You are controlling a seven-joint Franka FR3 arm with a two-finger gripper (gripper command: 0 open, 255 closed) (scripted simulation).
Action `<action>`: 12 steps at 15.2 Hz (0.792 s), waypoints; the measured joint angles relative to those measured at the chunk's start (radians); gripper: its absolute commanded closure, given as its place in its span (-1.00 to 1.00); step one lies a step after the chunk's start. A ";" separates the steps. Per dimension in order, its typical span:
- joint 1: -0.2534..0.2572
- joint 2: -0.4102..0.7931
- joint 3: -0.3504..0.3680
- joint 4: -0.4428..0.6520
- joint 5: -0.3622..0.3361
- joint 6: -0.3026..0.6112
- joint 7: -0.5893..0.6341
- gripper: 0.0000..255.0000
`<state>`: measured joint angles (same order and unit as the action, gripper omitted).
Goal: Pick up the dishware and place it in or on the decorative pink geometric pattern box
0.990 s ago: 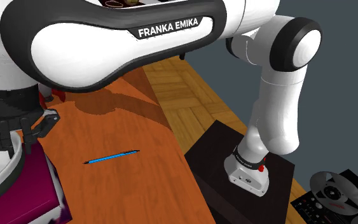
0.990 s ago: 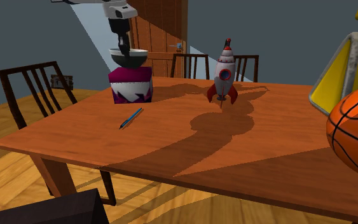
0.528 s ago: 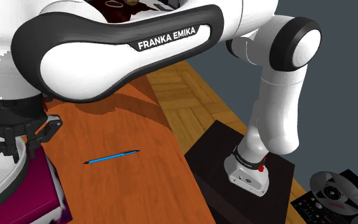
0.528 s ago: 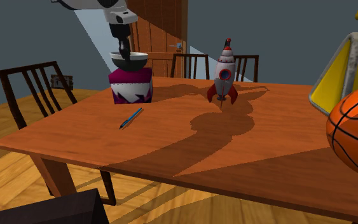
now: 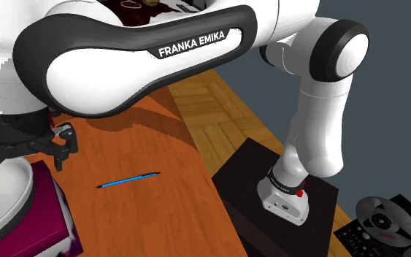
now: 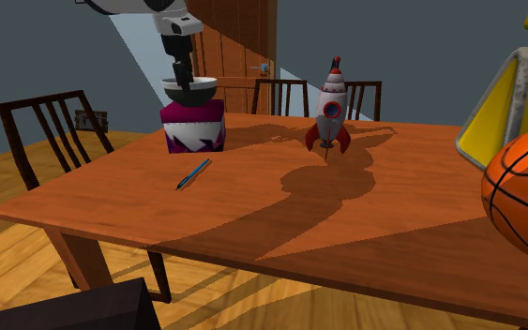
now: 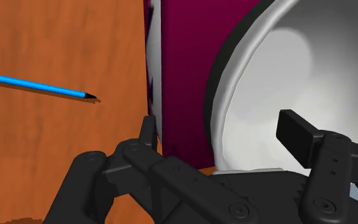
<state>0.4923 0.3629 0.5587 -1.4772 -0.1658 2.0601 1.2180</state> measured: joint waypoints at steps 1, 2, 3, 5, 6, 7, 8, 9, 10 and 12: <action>0.000 0.000 0.000 0.000 0.000 0.000 0.000 -1.00; -0.002 -0.007 0.002 0.008 0.005 -0.014 -0.003 -1.00; -0.006 -0.020 0.004 0.012 0.012 -0.029 -0.006 -1.00; -0.008 -0.035 0.008 0.051 0.021 -0.079 -0.011 -1.00; -0.012 -0.040 0.008 0.057 0.025 -0.090 -0.016 -1.00; -0.012 -0.041 0.009 0.061 0.026 -0.096 -0.017 -1.00; -0.012 -0.043 0.009 0.062 0.027 -0.099 -0.017 -1.00; -0.013 -0.045 0.009 0.062 0.028 -0.100 -0.017 -1.00; -0.013 -0.046 0.010 0.062 0.028 -0.101 -0.017 -1.00; -0.013 -0.046 0.010 0.061 0.029 -0.102 -0.017 -1.00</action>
